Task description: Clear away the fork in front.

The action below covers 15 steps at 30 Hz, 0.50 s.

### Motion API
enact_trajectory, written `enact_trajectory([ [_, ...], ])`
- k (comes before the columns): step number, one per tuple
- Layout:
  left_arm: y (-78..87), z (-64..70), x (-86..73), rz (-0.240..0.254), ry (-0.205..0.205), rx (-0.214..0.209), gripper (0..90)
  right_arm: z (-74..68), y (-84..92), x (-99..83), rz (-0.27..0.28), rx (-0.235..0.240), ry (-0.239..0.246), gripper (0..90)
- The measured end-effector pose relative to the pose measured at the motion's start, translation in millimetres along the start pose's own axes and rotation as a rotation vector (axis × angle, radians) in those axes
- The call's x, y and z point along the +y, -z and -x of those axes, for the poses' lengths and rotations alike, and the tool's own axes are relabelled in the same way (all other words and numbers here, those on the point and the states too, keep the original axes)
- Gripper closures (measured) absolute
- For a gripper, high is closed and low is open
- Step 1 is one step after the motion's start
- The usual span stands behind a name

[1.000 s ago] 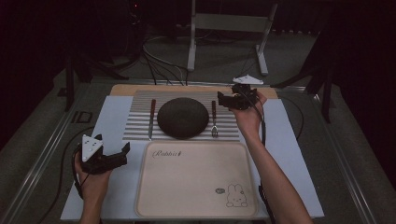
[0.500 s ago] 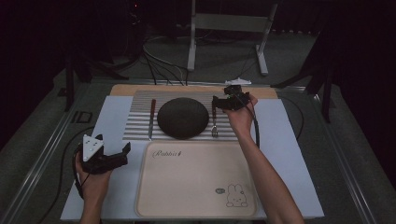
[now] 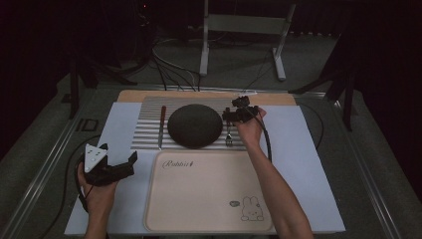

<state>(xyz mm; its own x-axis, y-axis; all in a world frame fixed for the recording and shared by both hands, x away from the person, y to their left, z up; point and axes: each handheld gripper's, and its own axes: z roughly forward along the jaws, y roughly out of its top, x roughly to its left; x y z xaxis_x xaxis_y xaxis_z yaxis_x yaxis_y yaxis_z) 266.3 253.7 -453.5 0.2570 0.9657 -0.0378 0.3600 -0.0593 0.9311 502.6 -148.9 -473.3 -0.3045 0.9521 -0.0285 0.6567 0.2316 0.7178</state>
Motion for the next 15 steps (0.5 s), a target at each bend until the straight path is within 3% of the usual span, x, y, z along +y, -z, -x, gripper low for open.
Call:
enact_trajectory([
  [2, 0.5, 0.2, 0.1, 0.001, 0.000, -0.002, 0.3, 0.0, 0.0, 0.0, 0.000, 0.000, 0.000, 13.2],
  [3, 0.3, 0.3, 0.0, 0.001, 0.002, -0.002, 0.3, 0.6, -10.7, -4.9, -0.031, -0.008, -0.002, 14.7],
  [9, 0.5, 0.1, -0.2, 0.002, 0.005, -0.004, 0.3, 4.1, -23.8, -7.1, -0.068, 0.001, -0.024, 23.6],
  [15, 0.4, -0.2, -0.4, 0.001, 0.005, -0.003, 0.3, 3.1, -34.9, -11.9, -0.116, 0.042, -0.046, 43.2],
])
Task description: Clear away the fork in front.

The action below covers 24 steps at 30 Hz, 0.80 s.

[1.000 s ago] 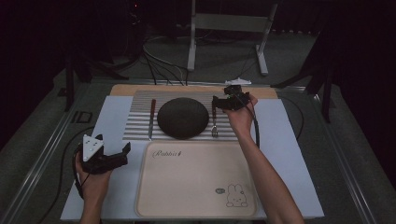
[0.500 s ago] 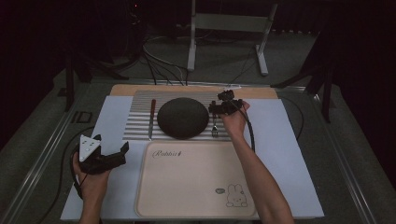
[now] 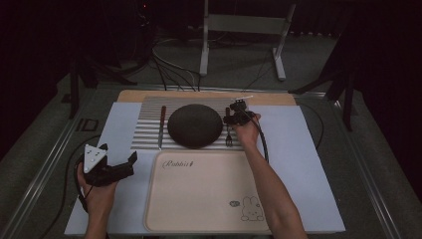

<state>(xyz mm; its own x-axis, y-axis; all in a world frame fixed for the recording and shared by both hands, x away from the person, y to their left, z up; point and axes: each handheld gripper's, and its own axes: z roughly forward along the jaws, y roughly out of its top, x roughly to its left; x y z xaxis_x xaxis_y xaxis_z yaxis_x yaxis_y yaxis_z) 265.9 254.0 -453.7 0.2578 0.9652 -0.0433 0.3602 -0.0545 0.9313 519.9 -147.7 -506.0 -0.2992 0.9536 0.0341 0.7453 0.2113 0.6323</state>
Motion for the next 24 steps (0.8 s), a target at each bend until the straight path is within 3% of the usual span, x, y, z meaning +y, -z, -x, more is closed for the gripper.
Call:
enact_trajectory([
  [1, -0.1, 0.6, 0.1, -0.002, -0.004, 0.000, 0.3, -0.5, -2.3, -0.4, -0.021, 0.010, 0.009, 54.0],
  [3, -0.3, 1.4, 0.1, -0.001, -0.006, -0.002, 0.3, -1.6, -3.8, -0.3, -0.050, 0.030, 0.028, 65.3],
  [4, -0.3, 1.4, 0.1, -0.001, -0.006, -0.002, 0.3, -1.6, -3.8, -0.3, -0.050, 0.030, 0.028, 65.3],
  [7, -1.3, 2.7, -0.1, -0.006, -0.011, -0.004, 0.3, -1.4, -1.5, 1.4, -0.108, 0.025, 0.020, 76.8],
  [10, -1.3, 3.2, 0.1, -0.008, -0.016, -0.003, 0.3, -1.7, 0.5, 1.2, -0.135, 0.013, 0.046, 76.4],
  [11, -1.4, 3.4, 0.0, -0.009, -0.016, -0.004, 0.3, -1.5, 2.9, -0.2, -0.165, 0.003, 0.079, 76.8],
  [14, -2.1, 4.1, -0.1, -0.012, -0.019, -0.004, 0.3, 0.3, 6.1, -1.0, -0.195, 0.025, 0.095, 76.6],
  [15, -2.7, 4.5, -0.1, -0.016, -0.021, -0.003, 0.3, 0.7, 8.9, -2.2, -0.218, 0.013, 0.135, 76.5],
  [20, -3.2, 6.0, -0.2, -0.017, -0.024, -0.004, 0.3, 5.7, 11.4, -2.5, -0.252, 0.047, 0.135, 76.5],
  [24, -3.5, 5.9, -0.2, -0.018, -0.023, -0.003, 0.3, 5.4, 12.9, -1.4, -0.288, 0.047, 0.134, 76.2],
])
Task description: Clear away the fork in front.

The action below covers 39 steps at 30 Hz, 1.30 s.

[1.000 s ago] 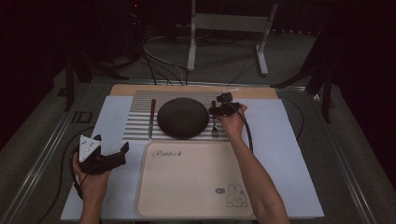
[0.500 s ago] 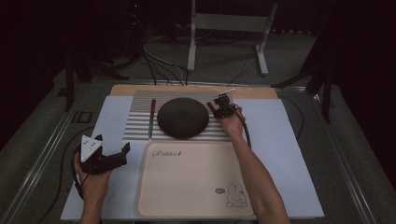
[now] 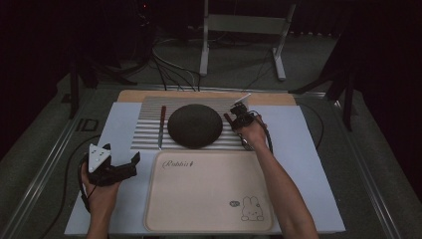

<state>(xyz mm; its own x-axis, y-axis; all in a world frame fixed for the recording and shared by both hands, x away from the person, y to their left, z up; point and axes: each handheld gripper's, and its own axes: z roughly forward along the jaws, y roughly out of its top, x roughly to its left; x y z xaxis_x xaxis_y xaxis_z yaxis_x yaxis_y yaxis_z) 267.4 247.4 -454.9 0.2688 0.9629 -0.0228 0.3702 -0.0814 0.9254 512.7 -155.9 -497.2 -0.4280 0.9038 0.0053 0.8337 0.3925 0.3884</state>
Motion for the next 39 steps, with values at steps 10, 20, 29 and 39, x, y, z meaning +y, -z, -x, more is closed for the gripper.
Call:
enact_trajectory([
  [10, -0.2, -0.1, -0.2, -0.001, 0.000, -0.001, 0.3, -1.8, 1.6, 2.1, -0.056, -0.002, 0.041, 77.7],
  [20, -4.4, 0.5, -0.8, -0.013, -0.005, 0.001, 0.3, -4.3, 28.4, -16.9, 0.222, 0.034, 0.103, 77.7],
  [29, -4.9, 0.9, -0.9, -0.017, -0.010, 0.003, 0.3, -13.3, 60.4, -36.9, 0.462, 0.045, 0.154, 77.8],
  [39, -5.9, 2.4, -0.9, -0.019, -0.017, 0.003, 0.3, -19.3, 79.3, -51.3, 0.564, 0.047, 0.176, 77.7],
])
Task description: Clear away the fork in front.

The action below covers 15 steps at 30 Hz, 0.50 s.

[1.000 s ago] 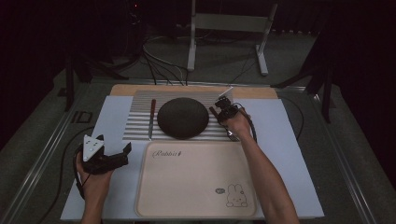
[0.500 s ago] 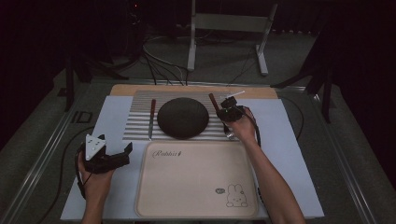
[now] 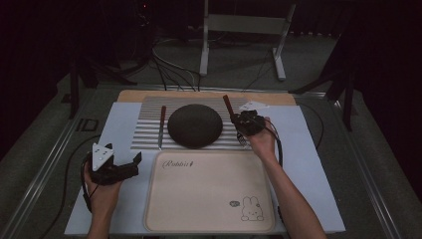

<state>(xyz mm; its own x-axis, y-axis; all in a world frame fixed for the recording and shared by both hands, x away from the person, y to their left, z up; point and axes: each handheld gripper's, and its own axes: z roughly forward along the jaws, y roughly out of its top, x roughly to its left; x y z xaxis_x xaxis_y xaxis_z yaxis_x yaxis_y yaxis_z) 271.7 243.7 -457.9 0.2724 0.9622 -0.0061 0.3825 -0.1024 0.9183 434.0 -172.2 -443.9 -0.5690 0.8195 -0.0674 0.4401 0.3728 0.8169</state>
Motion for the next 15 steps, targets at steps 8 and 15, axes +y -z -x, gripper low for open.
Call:
enact_trajectory([
  [8, -1.5, 3.7, 1.2, -0.005, -0.010, -0.011, 0.3, -9.0, 18.3, 1.6, 0.044, 0.005, -0.001, 77.7],
  [15, -4.3, 12.8, 10.4, 0.005, -0.026, -0.028, 0.3, -19.4, 35.2, 2.1, 0.069, 0.027, 0.010, 77.7],
])
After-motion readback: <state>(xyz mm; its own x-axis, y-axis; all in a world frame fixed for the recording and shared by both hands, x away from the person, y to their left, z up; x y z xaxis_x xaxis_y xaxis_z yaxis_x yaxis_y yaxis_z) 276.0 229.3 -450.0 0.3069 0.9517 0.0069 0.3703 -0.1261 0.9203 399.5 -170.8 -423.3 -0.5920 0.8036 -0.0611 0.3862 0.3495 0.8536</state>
